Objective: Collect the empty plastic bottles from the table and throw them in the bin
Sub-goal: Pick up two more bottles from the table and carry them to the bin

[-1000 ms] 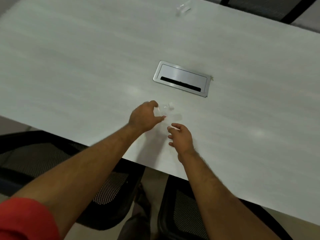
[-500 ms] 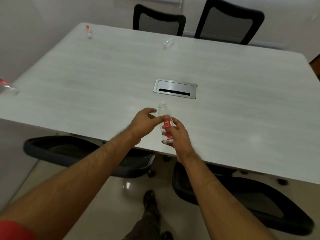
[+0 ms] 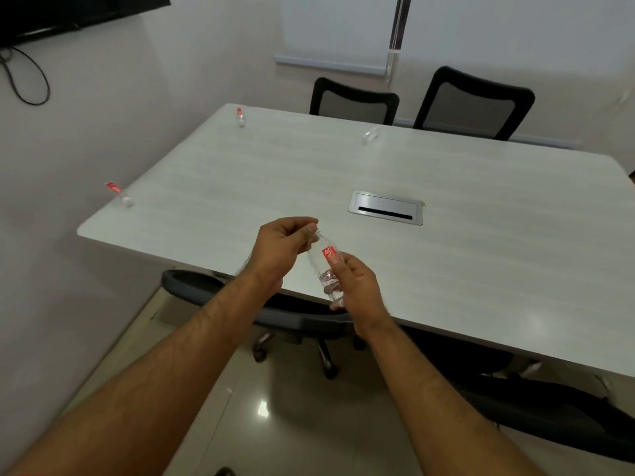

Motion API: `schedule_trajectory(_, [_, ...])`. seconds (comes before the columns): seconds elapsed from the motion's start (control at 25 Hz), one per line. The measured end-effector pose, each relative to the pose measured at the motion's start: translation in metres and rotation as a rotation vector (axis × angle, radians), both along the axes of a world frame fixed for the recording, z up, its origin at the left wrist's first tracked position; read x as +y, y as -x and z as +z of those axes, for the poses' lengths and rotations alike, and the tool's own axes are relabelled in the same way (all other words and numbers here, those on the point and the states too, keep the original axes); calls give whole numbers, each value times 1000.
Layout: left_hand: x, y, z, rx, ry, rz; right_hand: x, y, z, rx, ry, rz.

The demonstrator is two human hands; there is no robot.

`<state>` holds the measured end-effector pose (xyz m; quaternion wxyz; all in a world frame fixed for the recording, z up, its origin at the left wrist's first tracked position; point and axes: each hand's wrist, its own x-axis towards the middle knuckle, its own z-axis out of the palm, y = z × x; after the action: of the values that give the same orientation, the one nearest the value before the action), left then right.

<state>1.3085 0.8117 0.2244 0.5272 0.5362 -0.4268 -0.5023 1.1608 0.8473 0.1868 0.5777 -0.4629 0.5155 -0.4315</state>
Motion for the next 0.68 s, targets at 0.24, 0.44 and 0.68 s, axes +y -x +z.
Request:
schedule_trajectory(0.24, [5,-157,8,227,-17,-10,-7,-139,22,-414,-440,245])
schedule_trajectory(0.44, [-1,-277,11,182,-54,226,-20,-263,26,53,-64,188])
schedule_trajectory(0.68, [-31,-366,7,278,-73,219,-69,-347,13,-379,-486,320])
